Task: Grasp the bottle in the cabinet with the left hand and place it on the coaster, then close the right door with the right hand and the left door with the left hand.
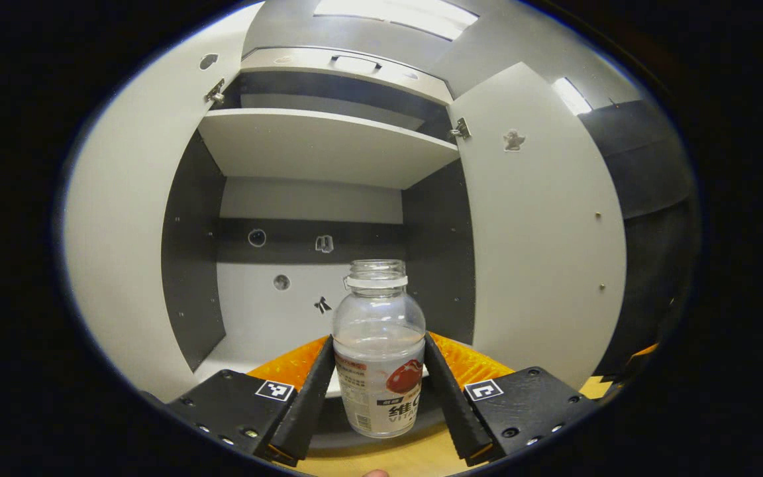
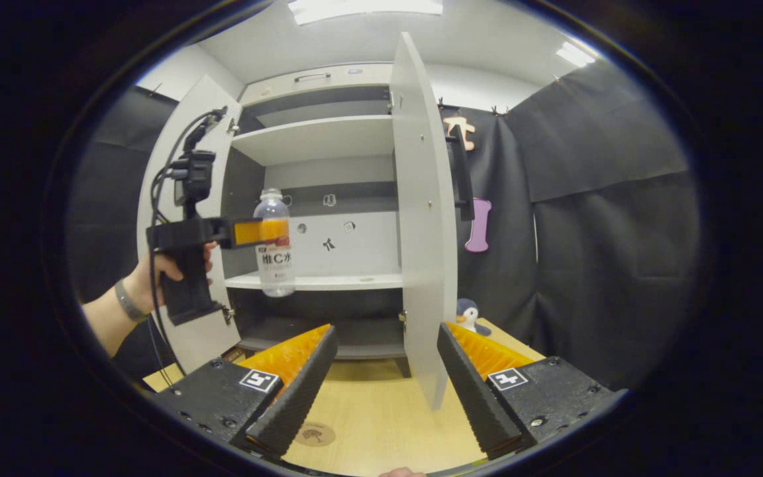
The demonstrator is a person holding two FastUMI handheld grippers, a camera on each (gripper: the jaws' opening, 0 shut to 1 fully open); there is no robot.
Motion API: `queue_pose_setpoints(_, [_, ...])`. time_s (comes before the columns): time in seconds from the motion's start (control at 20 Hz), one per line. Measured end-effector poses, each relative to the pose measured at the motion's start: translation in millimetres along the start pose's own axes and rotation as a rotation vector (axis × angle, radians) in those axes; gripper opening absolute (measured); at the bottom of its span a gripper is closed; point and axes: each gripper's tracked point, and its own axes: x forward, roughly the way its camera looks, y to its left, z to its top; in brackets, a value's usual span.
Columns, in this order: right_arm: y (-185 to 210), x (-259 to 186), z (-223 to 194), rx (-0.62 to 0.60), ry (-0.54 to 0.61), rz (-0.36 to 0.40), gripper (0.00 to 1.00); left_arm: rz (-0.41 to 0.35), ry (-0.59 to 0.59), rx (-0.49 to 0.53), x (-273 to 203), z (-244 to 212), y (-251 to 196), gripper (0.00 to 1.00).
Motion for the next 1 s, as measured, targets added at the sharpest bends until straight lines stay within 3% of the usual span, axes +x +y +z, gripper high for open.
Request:
queue_pose_setpoints(0.35, [-1,-9,5,0.021,-0.009,-0.008,0.99,0.063,0.073,-0.067,-55,-123,-33,0.78])
queue_pose_setpoints(0.55, [-7,-11,3,0.011,0.015,-0.023,0.98,0.079,0.091,-0.014,-75,-186,-56,0.78])
queue_pose_setpoints(1.0, [-11,-10,0,-0.019,0.057,-0.045,0.99,0.153,0.115,0.019,-99,-259,-73,0.78])
